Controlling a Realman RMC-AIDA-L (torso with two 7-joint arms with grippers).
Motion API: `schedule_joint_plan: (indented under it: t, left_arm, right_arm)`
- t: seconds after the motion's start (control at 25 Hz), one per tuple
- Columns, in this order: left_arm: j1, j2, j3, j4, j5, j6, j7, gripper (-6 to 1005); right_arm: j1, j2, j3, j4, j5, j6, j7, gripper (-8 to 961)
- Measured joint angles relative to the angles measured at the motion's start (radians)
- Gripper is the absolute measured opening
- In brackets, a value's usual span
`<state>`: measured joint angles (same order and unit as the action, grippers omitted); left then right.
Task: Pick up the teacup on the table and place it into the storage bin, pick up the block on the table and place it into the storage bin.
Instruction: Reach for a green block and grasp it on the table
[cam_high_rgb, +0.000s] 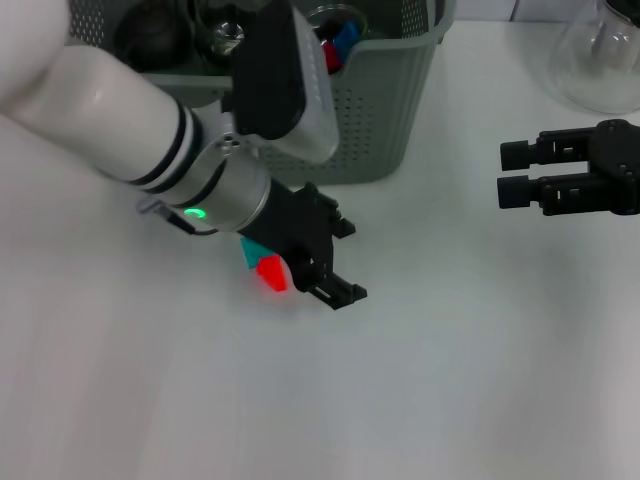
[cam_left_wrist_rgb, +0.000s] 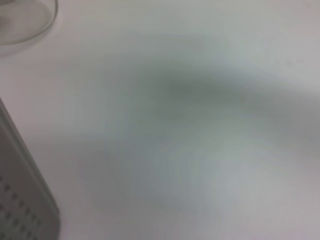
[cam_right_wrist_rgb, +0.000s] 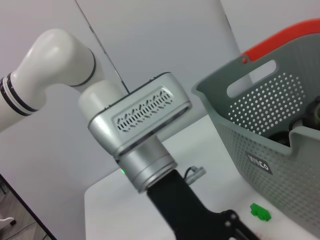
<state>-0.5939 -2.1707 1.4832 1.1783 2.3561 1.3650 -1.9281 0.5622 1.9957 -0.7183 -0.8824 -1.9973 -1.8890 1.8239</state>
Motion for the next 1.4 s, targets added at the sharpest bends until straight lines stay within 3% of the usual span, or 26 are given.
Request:
schedule_joint_plan:
  t: [0.68, 1.4]
  left_arm:
    - [-0.103, 0.005, 0.018, -0.199, 0.055, -0.196, 0.110, 797]
    - [-0.120, 0.029, -0.009, -0.269, 0.055, -0.231, 0.138, 798]
  right_arm:
    - [-0.003, 0.012, 0.004, 0.013, 0.000, 0.000, -0.020, 706]
    - [-0.005, 0.012, 0.005, 0.013, 0.000, 0.009, -0.026, 705]
